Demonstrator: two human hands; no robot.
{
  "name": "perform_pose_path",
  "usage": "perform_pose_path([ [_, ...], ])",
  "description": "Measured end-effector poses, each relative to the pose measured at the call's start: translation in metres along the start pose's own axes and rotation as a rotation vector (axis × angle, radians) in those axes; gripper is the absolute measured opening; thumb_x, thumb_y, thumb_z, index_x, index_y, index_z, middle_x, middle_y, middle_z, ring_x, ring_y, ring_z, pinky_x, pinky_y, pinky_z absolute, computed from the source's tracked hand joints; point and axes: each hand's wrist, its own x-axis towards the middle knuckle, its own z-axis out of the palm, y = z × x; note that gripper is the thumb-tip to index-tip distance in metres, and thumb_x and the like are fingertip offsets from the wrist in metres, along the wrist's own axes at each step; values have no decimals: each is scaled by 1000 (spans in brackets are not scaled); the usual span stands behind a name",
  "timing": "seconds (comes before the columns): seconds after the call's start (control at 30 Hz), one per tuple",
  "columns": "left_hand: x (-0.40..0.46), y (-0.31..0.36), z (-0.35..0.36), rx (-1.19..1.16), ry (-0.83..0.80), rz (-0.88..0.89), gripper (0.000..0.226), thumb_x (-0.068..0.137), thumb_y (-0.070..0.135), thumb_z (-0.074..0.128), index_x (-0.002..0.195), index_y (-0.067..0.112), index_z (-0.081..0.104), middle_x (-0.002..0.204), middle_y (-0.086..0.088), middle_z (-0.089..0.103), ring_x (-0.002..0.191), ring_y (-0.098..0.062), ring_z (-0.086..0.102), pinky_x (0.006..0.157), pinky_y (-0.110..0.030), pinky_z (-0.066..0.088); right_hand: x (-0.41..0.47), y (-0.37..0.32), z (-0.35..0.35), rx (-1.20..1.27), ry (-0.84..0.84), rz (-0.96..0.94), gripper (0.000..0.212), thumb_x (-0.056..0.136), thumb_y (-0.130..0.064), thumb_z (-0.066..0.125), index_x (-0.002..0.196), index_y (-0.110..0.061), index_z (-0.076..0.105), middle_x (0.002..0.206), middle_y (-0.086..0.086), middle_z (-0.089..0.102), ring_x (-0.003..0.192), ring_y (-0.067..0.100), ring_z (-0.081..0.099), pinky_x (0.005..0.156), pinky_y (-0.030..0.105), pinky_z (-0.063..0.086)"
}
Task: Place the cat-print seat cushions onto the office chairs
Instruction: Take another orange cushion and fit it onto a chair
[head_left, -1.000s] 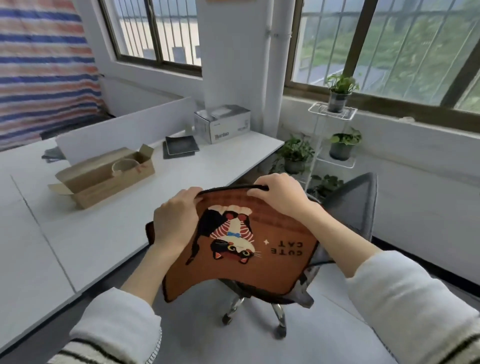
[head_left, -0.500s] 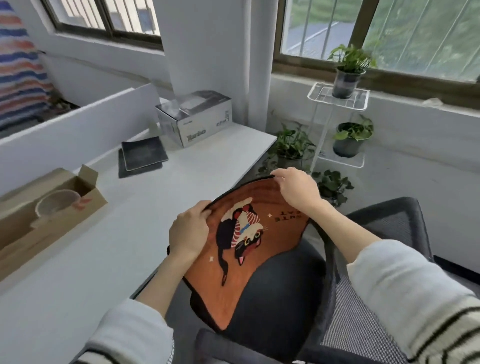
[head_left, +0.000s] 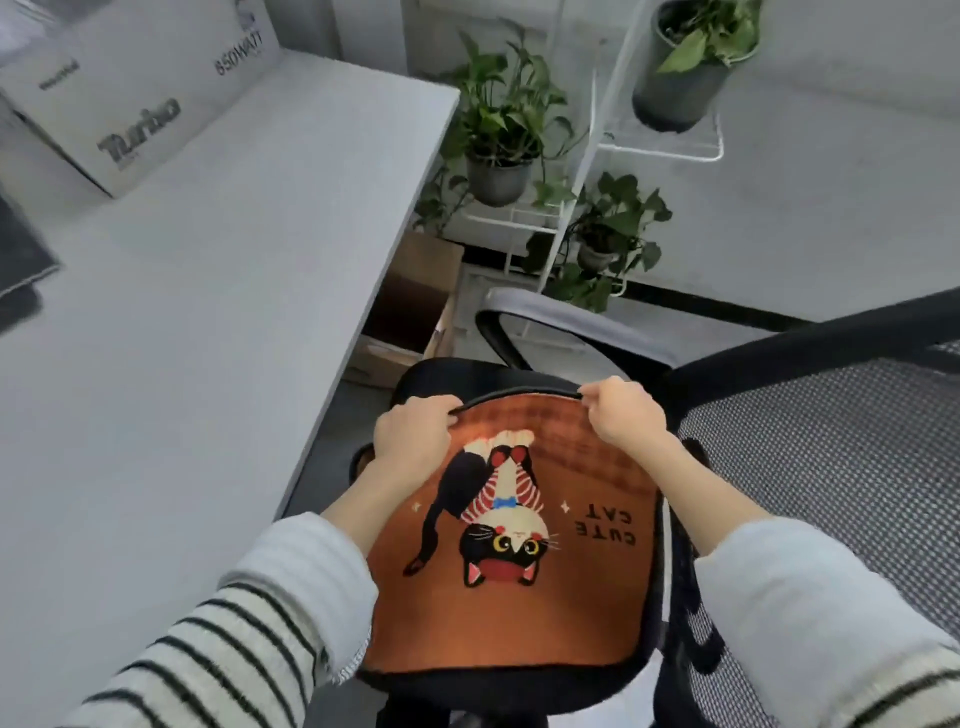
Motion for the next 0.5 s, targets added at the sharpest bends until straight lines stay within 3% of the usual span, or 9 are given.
perform_pose_path([
  [0.1,63,-6,44,80,-51,36,33,97,22,45,126,32,55,117,-1,67,109,-26,59,83,-32,44,46,23,37,-47,-25,35,36,95,-17,43,127,-20,59,124,12,62,115,32,56,91,35,46],
  [0.23,128,-21,112,194,95,104,34,96,16,42,127,25,51,122,-3,61,118,-25,50,104,-43,29,96,53,104,-96,91,69,41,96,-22,39,137,-16,46,132,17,52,122,35,47,99,42,38],
  [0.3,123,-31,137,189,124,80,40,96,24,44,137,24,43,138,-7,48,131,-27,38,110,-55,20,90,60,135,-67,168,71,48,96,-27,40,142,-15,38,143,18,42,132,35,37,107,47,31],
  [0.37,113,-38,171,201,70,51,51,95,37,43,144,27,31,152,-11,27,142,-32,21,108,-64,14,81,68,170,-92,138,116,54,97,-38,37,147,-19,28,154,16,26,143,32,21,115,51,18],
  [0.43,104,-45,195,225,22,43,57,94,48,36,147,33,21,158,-11,8,145,-34,4,106,-69,8,71,74,195,-136,109,124,61,96,-50,31,150,-24,18,159,13,10,147,30,6,116,53,7],
  [0.5,109,-47,215,226,43,30,59,92,53,30,147,37,17,159,-11,1,145,-35,-2,104,-72,3,80,83,209,-161,163,98,63,94,-57,25,150,-28,17,159,12,7,147,30,3,115,56,3],
])
